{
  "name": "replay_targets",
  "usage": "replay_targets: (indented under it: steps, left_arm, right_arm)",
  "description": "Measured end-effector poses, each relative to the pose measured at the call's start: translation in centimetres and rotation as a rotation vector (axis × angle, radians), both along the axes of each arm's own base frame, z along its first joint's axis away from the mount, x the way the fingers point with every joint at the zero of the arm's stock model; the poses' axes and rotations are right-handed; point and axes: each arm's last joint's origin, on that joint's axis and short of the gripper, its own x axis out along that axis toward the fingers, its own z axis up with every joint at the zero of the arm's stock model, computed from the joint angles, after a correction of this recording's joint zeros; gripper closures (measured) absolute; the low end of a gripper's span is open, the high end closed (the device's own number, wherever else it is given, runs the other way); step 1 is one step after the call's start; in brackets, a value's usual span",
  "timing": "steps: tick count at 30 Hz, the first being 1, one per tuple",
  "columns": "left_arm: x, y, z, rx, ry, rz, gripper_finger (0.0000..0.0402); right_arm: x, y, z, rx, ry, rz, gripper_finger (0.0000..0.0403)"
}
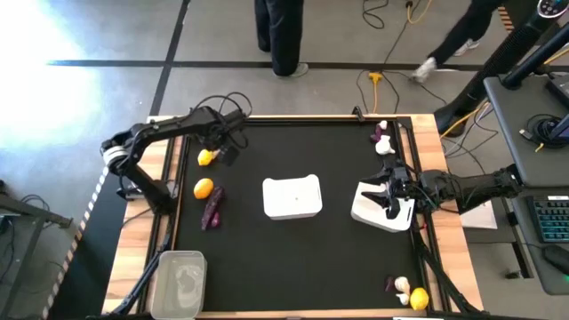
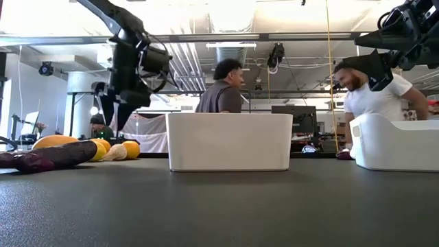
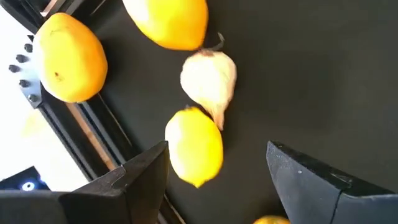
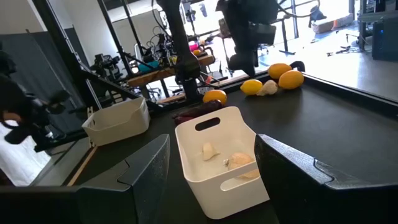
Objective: Sort produce into baskets
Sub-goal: Put the garlic into the left white bin
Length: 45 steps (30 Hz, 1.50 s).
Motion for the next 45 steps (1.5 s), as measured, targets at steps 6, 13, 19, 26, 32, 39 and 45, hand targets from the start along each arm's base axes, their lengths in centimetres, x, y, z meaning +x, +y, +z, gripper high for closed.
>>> replay_targets:
  steps: [6, 13, 19, 26, 32, 39, 45]
  left_arm:
    - [-0.4, 1.8, -0.4, 0.012, -0.078, 0.034, 0.0150]
    - [-1.5, 2.8, -2.1, -0.030, -0.154, 0.079, 0.0150]
    - [-1.8, 4.0, -3.0, -0.007, -0.176, 0.117, 0.0150]
    - [-2.3, 4.8, -4.6, -0.046, -0.129, 0.156, 0.0150]
    - [-2.0, 5.0, -5.2, -0.048, -0.115, 0.150, 0.0150]
    - [-1.9, 5.0, -5.1, -0.036, -0.112, 0.131, 0.0150]
    - [-1.9, 5.0, -5.1, -0.035, -0.112, 0.130, 0.0150]
  right_arm:
    - [0.0, 0.0, 0.0, 0.000, 0.000, 0.000, 0.0174]
    - [0.0, 0.0, 0.0, 0.000, 0.000, 0.000, 0.0174]
    - [0.0, 0.0, 0.0, 0.000, 0.000, 0.000, 0.0174]
    - [0.0, 0.0, 0.0, 0.000, 0.000, 0.000, 0.0174]
    - [0.0, 0.0, 0.0, 0.000, 0.000, 0.000, 0.0174]
    - [0.0, 0.0, 0.0, 0.000, 0.000, 0.000, 0.0174]
    - [0.0, 0.0, 0.0, 0.000, 0.000, 0.000, 0.0174]
